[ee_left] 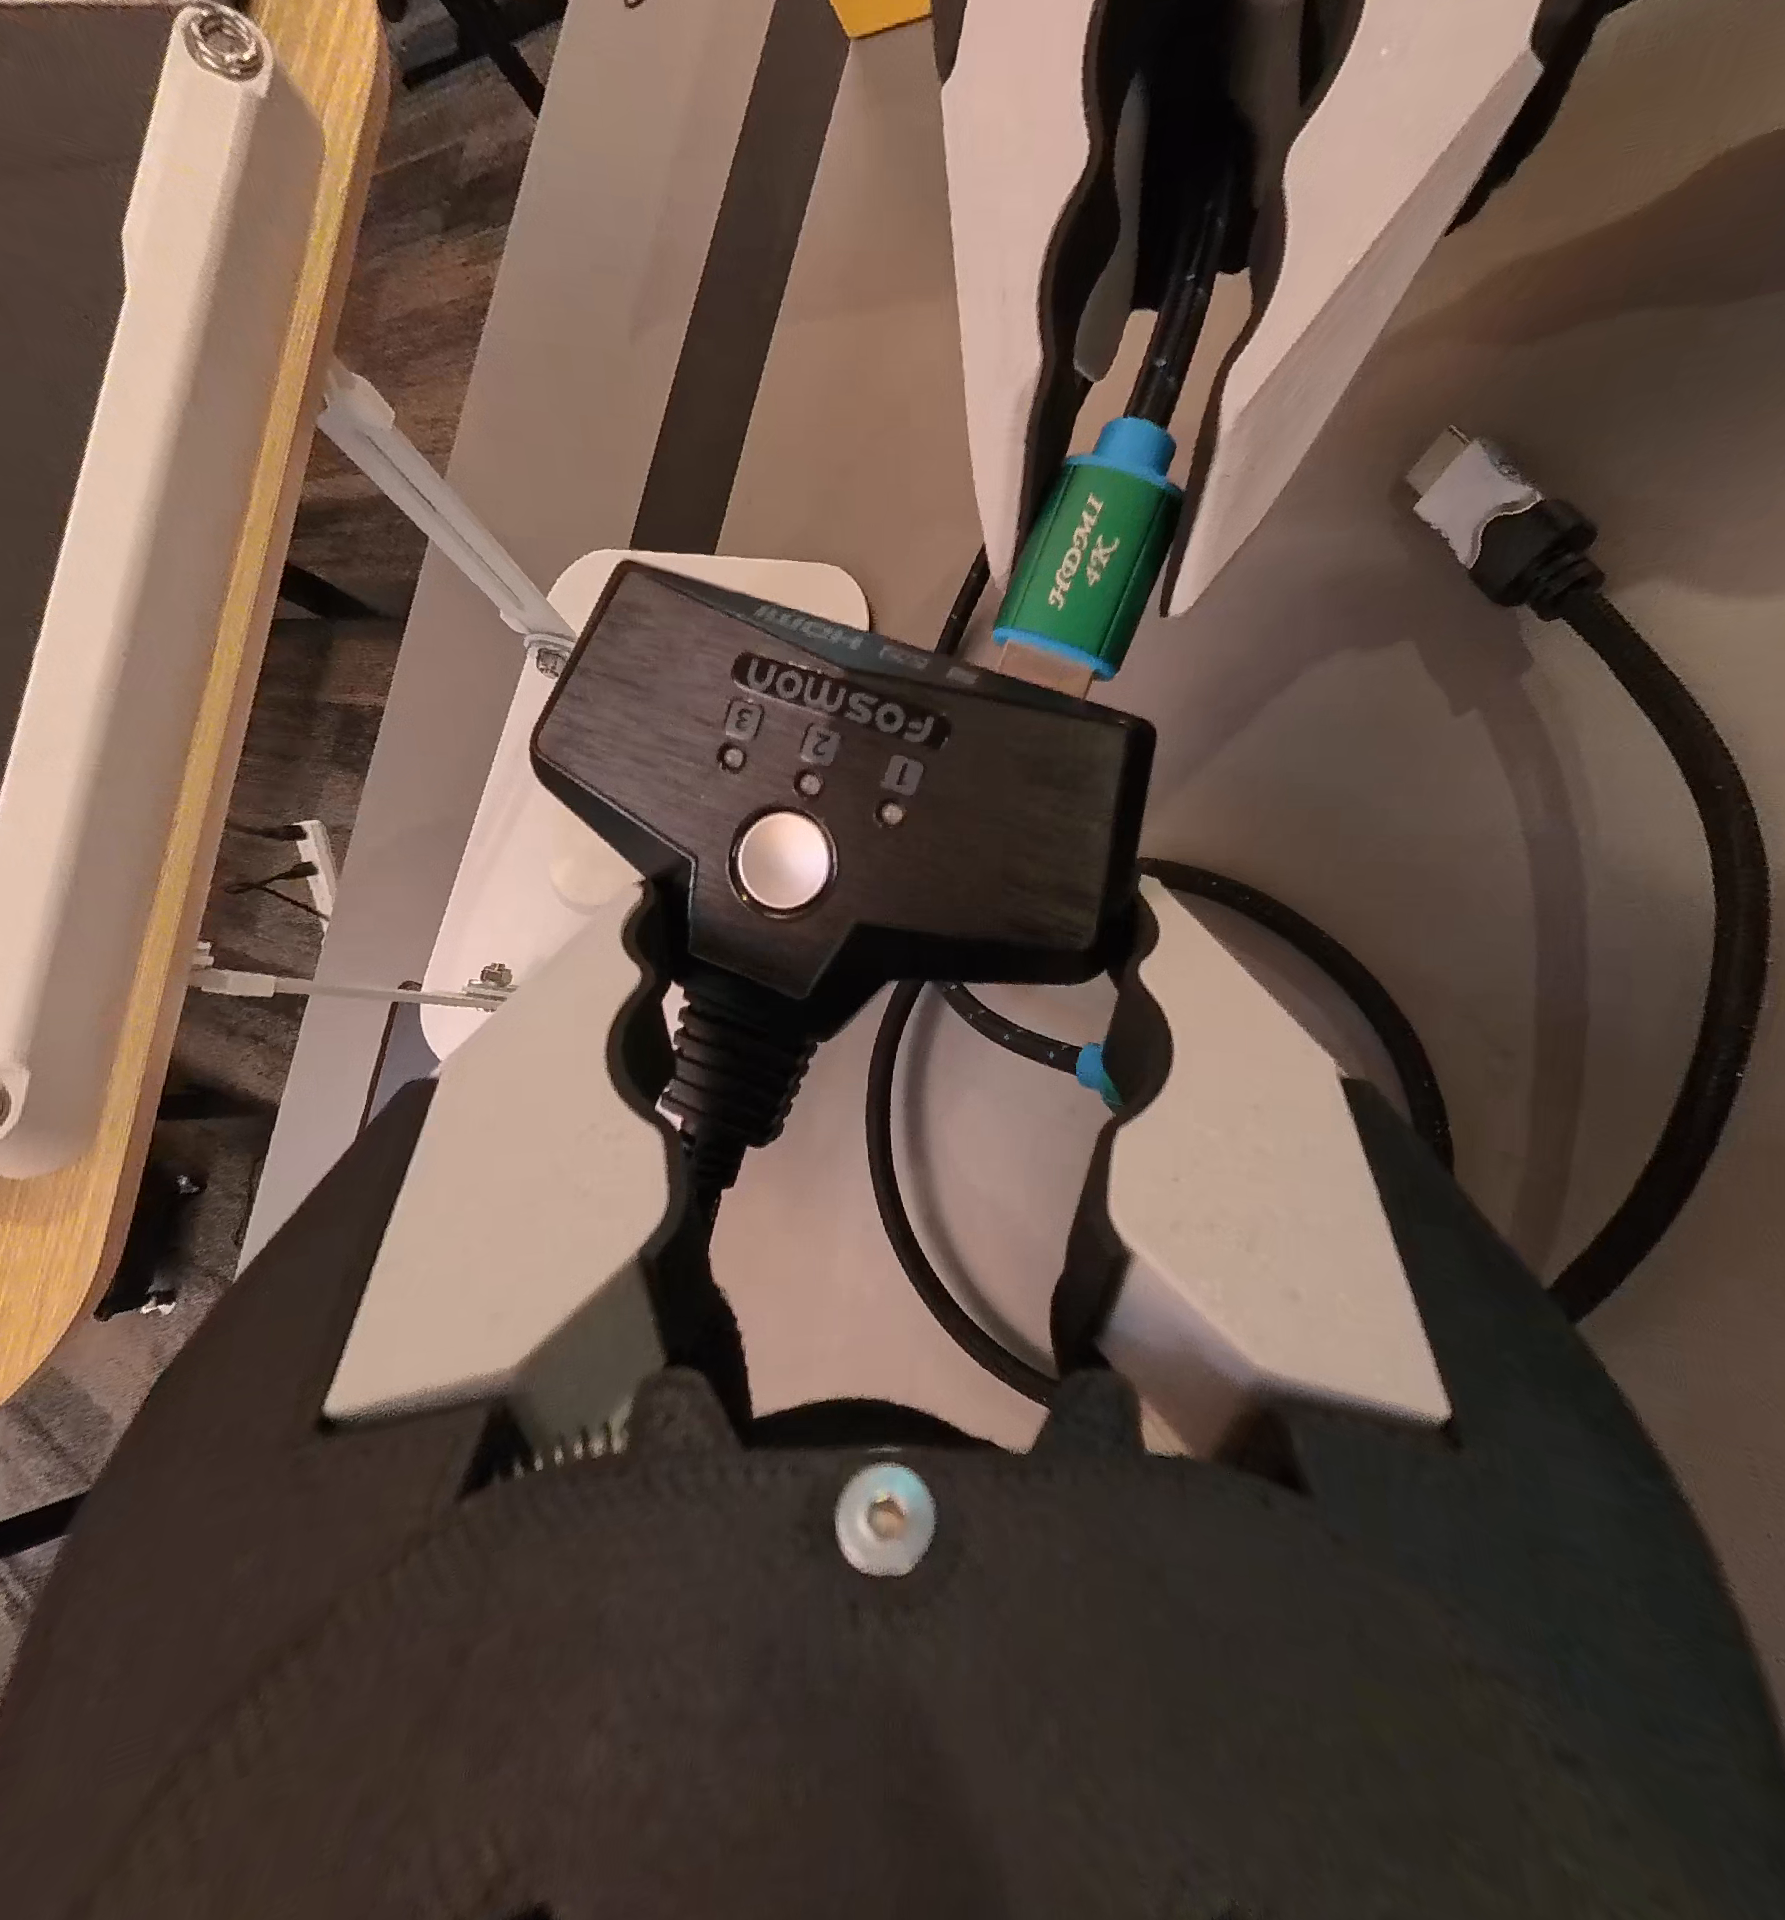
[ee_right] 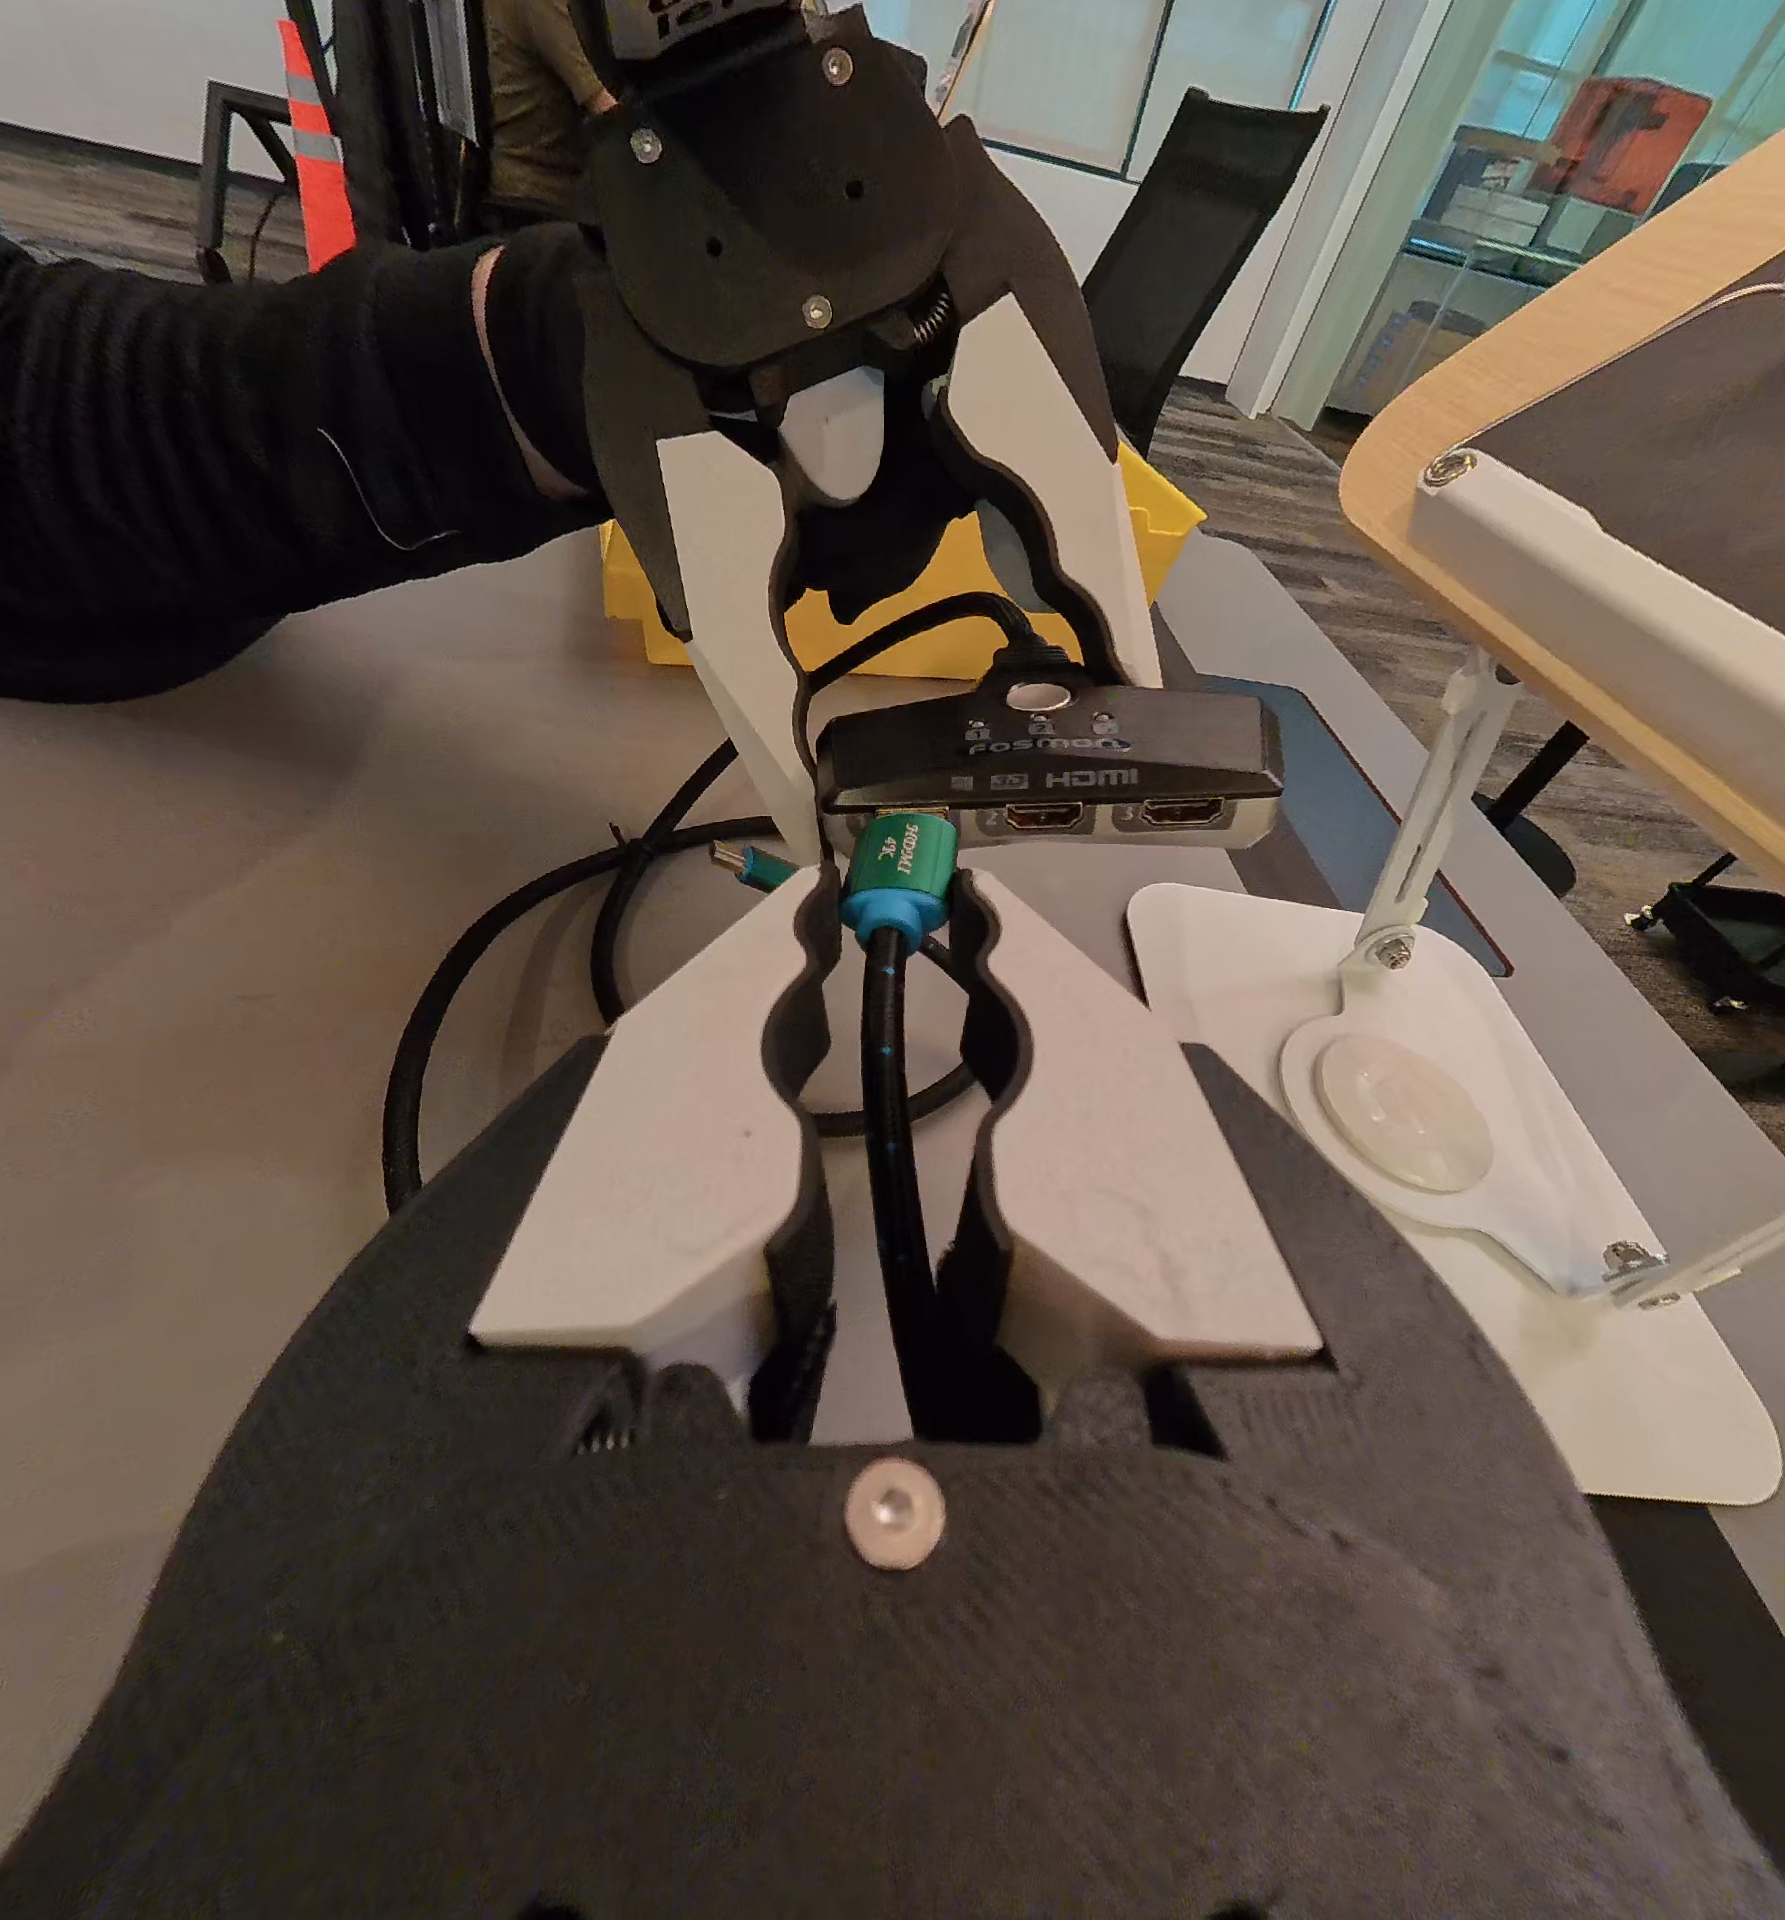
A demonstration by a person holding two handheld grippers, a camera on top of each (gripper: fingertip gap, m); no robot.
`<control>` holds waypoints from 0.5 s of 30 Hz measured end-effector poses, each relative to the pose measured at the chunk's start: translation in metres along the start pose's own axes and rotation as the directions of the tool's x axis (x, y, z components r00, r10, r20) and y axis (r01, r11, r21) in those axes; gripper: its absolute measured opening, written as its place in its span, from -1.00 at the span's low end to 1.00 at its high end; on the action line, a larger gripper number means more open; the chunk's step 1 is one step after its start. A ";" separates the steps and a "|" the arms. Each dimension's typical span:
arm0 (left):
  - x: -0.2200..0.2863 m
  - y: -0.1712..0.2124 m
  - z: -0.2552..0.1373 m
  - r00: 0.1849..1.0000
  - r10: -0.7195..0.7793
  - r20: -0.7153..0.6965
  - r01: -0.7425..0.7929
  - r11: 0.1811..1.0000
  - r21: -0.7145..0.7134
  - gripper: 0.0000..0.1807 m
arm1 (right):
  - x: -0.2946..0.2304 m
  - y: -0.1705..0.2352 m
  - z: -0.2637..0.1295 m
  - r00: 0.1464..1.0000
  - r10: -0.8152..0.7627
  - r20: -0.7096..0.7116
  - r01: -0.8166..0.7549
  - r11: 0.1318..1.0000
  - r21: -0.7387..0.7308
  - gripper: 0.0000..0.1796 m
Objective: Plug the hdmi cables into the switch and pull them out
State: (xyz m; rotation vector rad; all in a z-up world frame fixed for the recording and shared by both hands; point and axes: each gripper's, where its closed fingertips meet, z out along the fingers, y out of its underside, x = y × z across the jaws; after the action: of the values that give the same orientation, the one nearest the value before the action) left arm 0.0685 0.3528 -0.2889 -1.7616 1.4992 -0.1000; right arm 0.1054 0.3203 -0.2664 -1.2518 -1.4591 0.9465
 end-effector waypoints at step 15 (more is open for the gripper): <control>0.002 -0.002 0.002 1.000 0.013 0.010 -0.013 1.000 0.000 -0.09 | -0.001 0.001 0.001 1.000 -0.004 0.006 0.004 1.000 -0.008 -0.79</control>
State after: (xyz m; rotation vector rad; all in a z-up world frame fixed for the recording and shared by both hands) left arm 0.0722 0.3522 -0.2899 -1.7498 1.5039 -0.0845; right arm 0.1049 0.3191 -0.2673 -1.2519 -1.4707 0.9433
